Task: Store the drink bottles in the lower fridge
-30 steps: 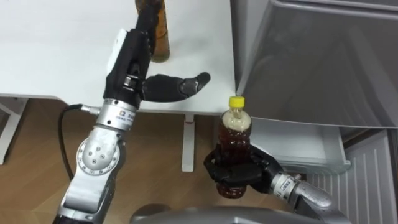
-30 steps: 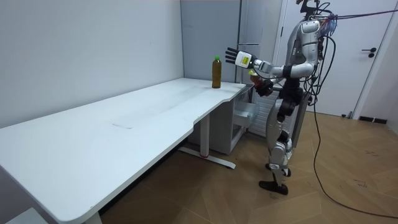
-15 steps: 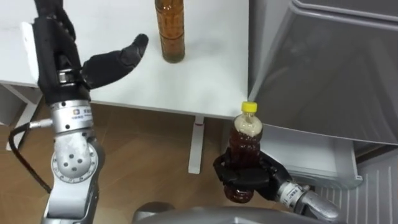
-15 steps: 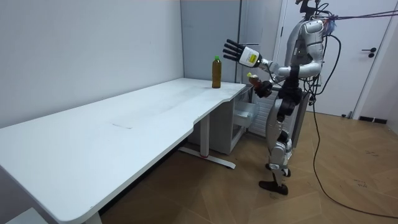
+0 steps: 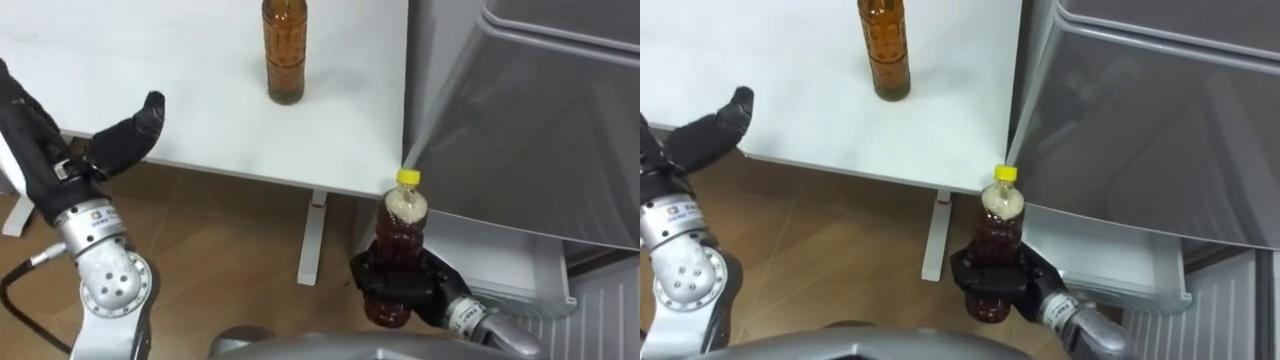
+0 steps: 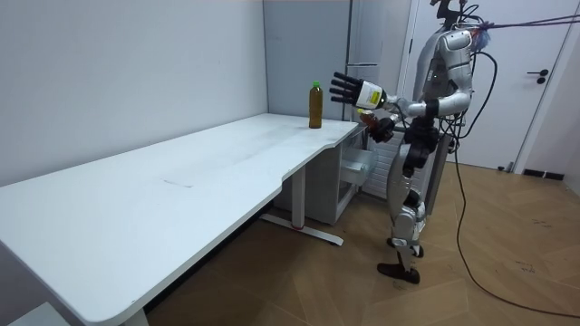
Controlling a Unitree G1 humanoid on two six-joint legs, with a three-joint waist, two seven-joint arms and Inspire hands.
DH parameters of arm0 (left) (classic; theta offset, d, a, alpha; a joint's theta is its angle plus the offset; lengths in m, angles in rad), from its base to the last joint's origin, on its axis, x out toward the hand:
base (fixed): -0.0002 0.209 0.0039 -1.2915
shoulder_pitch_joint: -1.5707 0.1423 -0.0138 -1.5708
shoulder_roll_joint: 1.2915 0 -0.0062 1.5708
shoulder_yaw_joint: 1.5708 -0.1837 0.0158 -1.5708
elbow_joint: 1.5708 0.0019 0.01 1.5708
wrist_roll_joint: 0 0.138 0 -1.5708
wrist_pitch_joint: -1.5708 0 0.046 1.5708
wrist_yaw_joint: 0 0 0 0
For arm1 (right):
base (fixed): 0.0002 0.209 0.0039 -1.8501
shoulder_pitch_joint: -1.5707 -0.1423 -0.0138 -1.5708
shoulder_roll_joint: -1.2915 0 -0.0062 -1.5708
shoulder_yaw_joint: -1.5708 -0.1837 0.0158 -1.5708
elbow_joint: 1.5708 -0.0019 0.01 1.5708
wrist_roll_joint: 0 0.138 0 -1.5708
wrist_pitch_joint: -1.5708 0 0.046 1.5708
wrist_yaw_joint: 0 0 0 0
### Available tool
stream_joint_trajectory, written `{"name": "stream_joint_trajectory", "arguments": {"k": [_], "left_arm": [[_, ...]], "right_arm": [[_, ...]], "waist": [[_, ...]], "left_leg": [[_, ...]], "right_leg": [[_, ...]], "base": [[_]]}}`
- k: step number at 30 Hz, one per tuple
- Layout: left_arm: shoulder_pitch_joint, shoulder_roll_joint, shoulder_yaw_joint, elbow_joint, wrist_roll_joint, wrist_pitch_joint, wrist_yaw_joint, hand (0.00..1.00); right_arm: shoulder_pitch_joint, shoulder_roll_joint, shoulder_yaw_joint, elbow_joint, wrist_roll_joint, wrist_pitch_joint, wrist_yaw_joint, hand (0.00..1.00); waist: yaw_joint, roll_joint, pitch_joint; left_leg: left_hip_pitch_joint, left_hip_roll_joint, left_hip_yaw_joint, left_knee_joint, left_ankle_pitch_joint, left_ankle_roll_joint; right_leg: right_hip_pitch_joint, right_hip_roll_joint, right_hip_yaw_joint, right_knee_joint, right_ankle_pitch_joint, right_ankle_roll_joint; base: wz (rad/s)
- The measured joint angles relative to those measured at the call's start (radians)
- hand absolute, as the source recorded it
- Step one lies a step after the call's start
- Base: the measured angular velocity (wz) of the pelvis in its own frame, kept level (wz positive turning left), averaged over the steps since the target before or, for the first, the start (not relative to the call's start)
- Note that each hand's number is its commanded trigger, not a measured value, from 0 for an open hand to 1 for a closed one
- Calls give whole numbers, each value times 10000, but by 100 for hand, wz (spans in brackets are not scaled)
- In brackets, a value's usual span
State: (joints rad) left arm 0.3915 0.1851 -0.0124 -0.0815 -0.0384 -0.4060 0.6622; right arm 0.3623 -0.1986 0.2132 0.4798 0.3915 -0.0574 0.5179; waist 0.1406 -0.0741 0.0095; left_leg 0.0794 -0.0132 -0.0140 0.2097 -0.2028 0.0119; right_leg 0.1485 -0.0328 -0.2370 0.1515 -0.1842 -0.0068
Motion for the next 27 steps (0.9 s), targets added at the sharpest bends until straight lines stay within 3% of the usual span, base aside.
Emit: {"name": "stream_joint_trajectory", "arguments": {"k": [4, 15, 21, 24, 27], "left_arm": [[223, -38, -9, 1100, -138, 112, 272, 0], [536, -130, -213, 3057, -653, 222, 325, 0], [555, -111, -736, 4681, -1040, 803, 334, 0], [506, -108, -1025, 5916, -1743, 851, 237, 0], [543, -103, -1085, 6897, -2473, 1256, -23, 0]], "right_arm": [[90, 26, 1, 21, -46, 258, -202, 100], [-42, 55, -2, 113, 56, 366, -534, 100], [-66, 32, 10, 112, 353, 677, -820, 100], [-128, 32, 7, 194, 444, 704, -1127, 100], [-126, 32, 7, 293, 607, 729, -1460, 100]], "waist": [[50, -3, 11], [38, -9, -8], [16, 28, -33], [28, 126, -48], [-4, 146, -54]], "left_leg": [[0, -18, -42, -24, 0, 1], [-42, -12, -41, 23, -2, 1], [15, -11, 7, -36, -2, 0], [41, -7, 40, -118, -2, 0], [46, 2, 53, -124, -2, 0]], "right_leg": [[68, -14, -59, -39, -8, 11], [77, -10, -106, -71, -7, 10], [115, 0, -122, -93, -7, 10], [113, 1, -82, -109, -5, 12], [113, 16, -58, -138, -4, 11]], "base": [[3], [0], [0], [-5], [0]]}}
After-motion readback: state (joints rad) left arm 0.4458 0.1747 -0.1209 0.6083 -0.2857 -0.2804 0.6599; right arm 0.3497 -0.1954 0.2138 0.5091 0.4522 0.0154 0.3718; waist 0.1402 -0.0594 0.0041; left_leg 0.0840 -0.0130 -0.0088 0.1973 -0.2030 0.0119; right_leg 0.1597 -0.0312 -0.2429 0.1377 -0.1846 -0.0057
